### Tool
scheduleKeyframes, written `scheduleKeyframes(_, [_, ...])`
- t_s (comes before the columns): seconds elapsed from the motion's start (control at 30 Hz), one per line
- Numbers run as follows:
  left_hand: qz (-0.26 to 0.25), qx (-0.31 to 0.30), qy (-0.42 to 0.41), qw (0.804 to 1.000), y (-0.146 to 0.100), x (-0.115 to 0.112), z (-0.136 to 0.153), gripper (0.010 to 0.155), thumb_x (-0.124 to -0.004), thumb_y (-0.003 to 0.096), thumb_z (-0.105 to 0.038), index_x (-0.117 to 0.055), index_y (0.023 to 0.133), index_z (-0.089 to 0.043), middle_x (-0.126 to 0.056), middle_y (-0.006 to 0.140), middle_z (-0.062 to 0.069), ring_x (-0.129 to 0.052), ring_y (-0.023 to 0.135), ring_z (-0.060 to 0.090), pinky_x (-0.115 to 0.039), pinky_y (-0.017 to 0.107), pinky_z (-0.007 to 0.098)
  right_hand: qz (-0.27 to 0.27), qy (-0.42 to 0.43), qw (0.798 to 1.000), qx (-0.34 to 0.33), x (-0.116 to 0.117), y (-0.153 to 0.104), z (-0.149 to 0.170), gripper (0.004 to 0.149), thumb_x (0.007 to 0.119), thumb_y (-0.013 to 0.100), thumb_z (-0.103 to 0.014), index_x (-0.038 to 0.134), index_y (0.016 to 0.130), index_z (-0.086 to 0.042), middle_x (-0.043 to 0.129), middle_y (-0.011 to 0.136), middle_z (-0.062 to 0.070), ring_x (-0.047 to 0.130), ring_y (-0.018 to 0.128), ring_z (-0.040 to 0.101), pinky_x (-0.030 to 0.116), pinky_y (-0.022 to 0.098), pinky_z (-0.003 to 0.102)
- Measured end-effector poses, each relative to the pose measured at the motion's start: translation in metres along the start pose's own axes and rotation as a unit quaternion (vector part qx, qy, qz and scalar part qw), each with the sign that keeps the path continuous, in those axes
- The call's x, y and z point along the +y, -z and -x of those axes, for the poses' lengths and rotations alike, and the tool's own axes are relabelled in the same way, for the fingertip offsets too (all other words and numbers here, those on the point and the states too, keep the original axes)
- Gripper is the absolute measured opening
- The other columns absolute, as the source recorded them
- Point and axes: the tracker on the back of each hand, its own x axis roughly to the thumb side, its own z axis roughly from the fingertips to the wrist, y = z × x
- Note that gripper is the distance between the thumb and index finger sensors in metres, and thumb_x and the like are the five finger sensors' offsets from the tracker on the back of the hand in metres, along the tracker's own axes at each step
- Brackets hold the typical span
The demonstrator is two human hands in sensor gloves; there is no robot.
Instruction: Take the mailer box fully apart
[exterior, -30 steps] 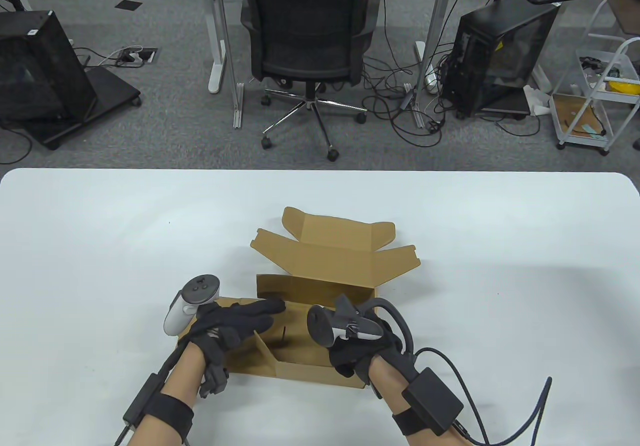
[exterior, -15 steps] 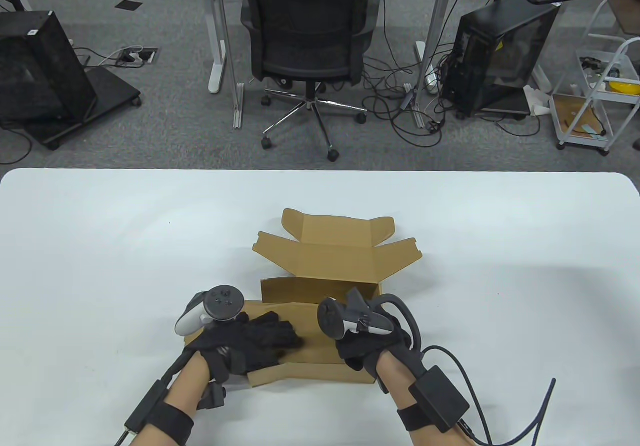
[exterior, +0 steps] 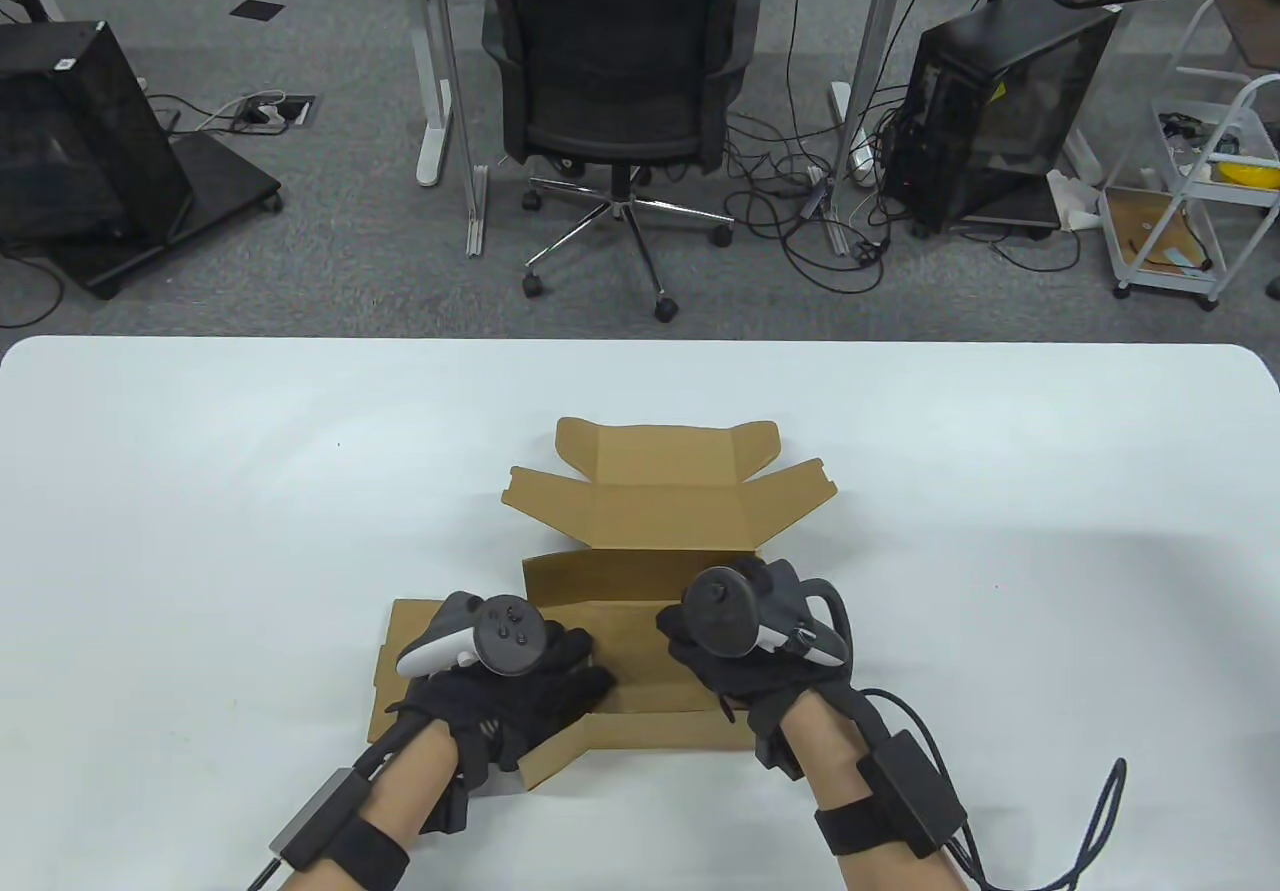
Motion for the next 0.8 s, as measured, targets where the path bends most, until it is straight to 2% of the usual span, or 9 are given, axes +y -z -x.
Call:
scheduleKeyframes(0.07, [-0.006, 0.002, 0.003, 1.000, 0.000, 0.001, -0.002, 0.077, -0.083, 0.0543, -0.047, -0.032, 0.112, -0.045, -0.003, 0.122, -0.009, 0.005, 0.109, 0.022, 0.006, 0.064, 0.064, 0.010, -0.047, 0.997, 0.054, -0.008, -0.003, 0.005, 0.045, 0.076, 0.049, -0.047, 0.078, 0.092, -0.037, 0.062, 0.105, 0.003, 0.048, 0.105, 0.033, 0.032, 0.074, 0.058])
scheduleKeyframes(0.17, [-0.008, 0.003, 0.004, 1.000, 0.000, 0.001, -0.002, 0.077, -0.083, 0.0541, -0.048, -0.032, 0.112, -0.045, -0.004, 0.122, -0.009, 0.004, 0.110, 0.022, 0.005, 0.065, 0.065, -0.026, -0.114, 0.982, 0.150, -0.011, -0.005, 0.014, 0.053, 0.075, 0.049, -0.052, 0.068, 0.100, -0.039, 0.049, 0.109, 0.004, 0.043, 0.105, 0.034, 0.034, 0.074, 0.059])
scheduleKeyframes(0.27, [-0.012, 0.008, 0.013, 1.000, 0.000, 0.002, -0.002, 0.077, -0.084, 0.0537, -0.048, -0.034, 0.112, -0.045, -0.006, 0.123, -0.009, 0.002, 0.111, 0.022, 0.003, 0.066, 0.066, -0.057, -0.118, 0.974, 0.184, -0.008, -0.004, 0.022, 0.057, 0.075, 0.048, -0.055, 0.065, 0.102, -0.041, 0.065, 0.103, 0.007, 0.069, 0.094, 0.036, 0.053, 0.070, 0.059])
scheduleKeyframes(0.33, [-0.012, 0.008, 0.014, 1.000, 0.001, 0.002, -0.003, 0.076, -0.084, 0.0537, -0.048, -0.035, 0.112, -0.045, -0.006, 0.123, -0.009, 0.002, 0.111, 0.023, 0.002, 0.066, 0.066, -0.080, -0.067, 0.977, 0.184, -0.003, -0.002, 0.027, 0.055, 0.075, 0.049, -0.053, 0.068, 0.102, -0.039, 0.089, 0.087, 0.005, 0.092, 0.077, 0.033, 0.067, 0.062, 0.056])
scheduleKeyframes(0.43, [-0.013, 0.008, 0.013, 1.000, 0.001, 0.001, -0.002, 0.076, -0.084, 0.0538, -0.048, -0.035, 0.112, -0.045, -0.006, 0.123, -0.009, 0.002, 0.111, 0.023, 0.002, 0.066, 0.066, -0.139, 0.022, 0.973, 0.183, 0.008, 0.003, 0.039, 0.054, 0.073, 0.050, -0.048, 0.067, 0.102, -0.034, 0.099, 0.068, 0.002, 0.101, 0.058, 0.028, 0.075, 0.054, 0.051])
scheduleKeyframes(0.53, [-0.013, 0.008, 0.011, 1.000, 0.001, 0.001, -0.003, 0.075, -0.083, 0.0538, -0.048, -0.035, 0.112, -0.045, -0.006, 0.123, -0.009, 0.002, 0.111, 0.023, 0.003, 0.066, 0.066, -0.146, 0.080, 0.972, 0.164, 0.010, 0.003, 0.050, 0.053, 0.072, 0.051, -0.046, 0.067, 0.102, -0.033, 0.100, 0.050, 0.005, 0.100, 0.036, 0.026, 0.076, 0.052, 0.050])
scheduleKeyframes(0.8, [-0.011, 0.007, 0.007, 1.000, 0.000, 0.001, -0.003, 0.075, -0.083, 0.0544, -0.047, -0.034, 0.112, -0.045, -0.006, 0.123, -0.009, 0.003, 0.110, 0.023, 0.003, 0.065, 0.065, -0.138, 0.218, 0.958, 0.122, 0.017, 0.002, 0.075, 0.050, 0.070, 0.051, -0.044, 0.068, 0.100, -0.034, 0.098, 0.048, 0.013, 0.096, 0.033, 0.032, 0.074, 0.055, 0.050])
